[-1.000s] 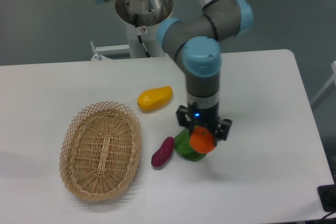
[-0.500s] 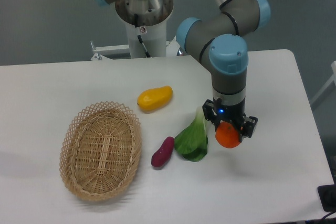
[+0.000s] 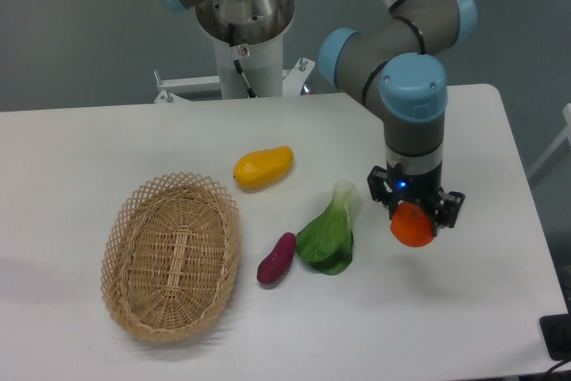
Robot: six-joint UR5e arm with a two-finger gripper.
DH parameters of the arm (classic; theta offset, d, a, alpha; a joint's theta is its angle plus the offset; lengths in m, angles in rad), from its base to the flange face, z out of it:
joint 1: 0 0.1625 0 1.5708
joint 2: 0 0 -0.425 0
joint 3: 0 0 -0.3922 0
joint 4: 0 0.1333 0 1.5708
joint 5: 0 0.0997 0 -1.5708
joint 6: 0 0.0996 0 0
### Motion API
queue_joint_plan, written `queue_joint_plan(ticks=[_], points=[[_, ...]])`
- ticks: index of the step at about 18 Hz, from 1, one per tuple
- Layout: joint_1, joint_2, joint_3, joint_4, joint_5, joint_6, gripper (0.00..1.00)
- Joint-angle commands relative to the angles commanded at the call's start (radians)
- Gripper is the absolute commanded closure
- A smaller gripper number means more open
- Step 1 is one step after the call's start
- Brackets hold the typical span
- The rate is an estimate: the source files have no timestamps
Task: Pick up the orange from the basket
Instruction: 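Raise the held orange and move it away from the vegetables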
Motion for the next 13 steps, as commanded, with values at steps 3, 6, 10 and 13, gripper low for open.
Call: queue_joint_plan(ticks=[3,6,10,13], points=[[0.020,-0.005,0.029,-0.046,-0.003,0.002,0.49],[0.023,-0.003,0.028,-0.048,-0.003,0.002,0.50],[0.032,-0.005,0.019,-0.048,-0.003,0.008,0.50],[0.032,-0.005,0.017,-0.046,-0.003,0.006,0.50]])
